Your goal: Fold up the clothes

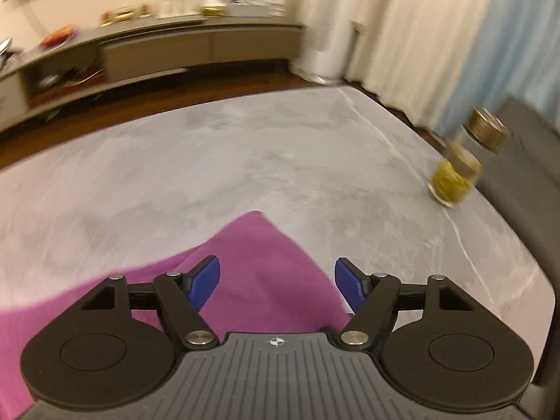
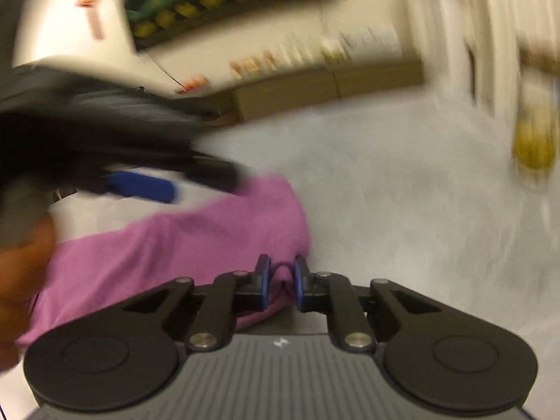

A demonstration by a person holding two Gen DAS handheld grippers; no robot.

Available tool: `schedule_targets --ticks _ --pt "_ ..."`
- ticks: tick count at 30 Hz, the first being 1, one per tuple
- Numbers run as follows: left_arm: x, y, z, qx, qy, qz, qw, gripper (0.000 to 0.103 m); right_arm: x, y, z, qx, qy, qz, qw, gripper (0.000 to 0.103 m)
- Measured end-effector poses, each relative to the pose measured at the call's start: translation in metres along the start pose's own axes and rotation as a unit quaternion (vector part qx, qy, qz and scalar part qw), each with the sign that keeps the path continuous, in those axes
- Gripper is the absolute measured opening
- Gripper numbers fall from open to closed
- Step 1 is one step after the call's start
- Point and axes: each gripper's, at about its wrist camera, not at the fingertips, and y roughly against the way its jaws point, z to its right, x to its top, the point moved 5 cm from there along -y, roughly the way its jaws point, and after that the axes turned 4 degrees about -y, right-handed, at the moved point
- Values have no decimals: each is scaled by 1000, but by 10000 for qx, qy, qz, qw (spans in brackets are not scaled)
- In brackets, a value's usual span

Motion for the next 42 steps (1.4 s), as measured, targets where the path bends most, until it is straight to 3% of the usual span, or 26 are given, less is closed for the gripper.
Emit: schedule_targets --ticks 2,4,6,8,10,13,14,16,18,20,26,29,33,38,42 --pt "5 -4 9 -54 -302 -155 9994 83 1 15 -21 63 552 428 9975 12" --pt "1 -7 11 62 -668 -334 9972 80 -4 25 -41 202 997 718 9922 12" --pt "-10 -6 4 326 -944 -455 9940 19 -8 33 -58 376 1305 919 9865 11" --pt "-17 5 -13 368 -822 -328 9954 16 -12 39 -70 589 1449 1018 9824 9" --pt "-21 38 -42 306 -397 70 9987 15 -13 48 -78 920 1342 1099 9805 12" --pt "-49 87 -108 366 554 513 9965 15 -11 61 -82 1620 732 1033 9786 58" --pt "-62 100 -131 405 874 595 9936 15 -10 63 -82 1863 474 960 9766 57" --pt "-98 96 -168 583 1320 310 9890 16 -13 54 -87 2180 226 610 9738 57" --pt "-134 88 -198 777 1688 -19 9826 16 -20 38 -97 2276 163 235 9733 54" --pt "-154 87 -210 717 1912 29 9789 17 -30 18 -109 2268 215 -98 9737 44" --pt "-174 84 -206 607 1914 177 9795 22 -62 -19 -141 1801 818 -687 9778 31" --pt "-184 87 -211 652 1964 335 9778 25 -65 -27 -148 1480 1206 -782 9785 32" --pt "-180 94 -202 830 1829 362 9790 26 -65 -23 -155 1426 1391 -809 9766 33" --pt "-152 144 -199 1162 1599 1053 9746 27 -51 -17 -147 1516 1062 -614 9808 34" --pt "-109 122 -167 1026 774 978 9869 27 -51 -12 -147 1525 1156 -483 9803 26"
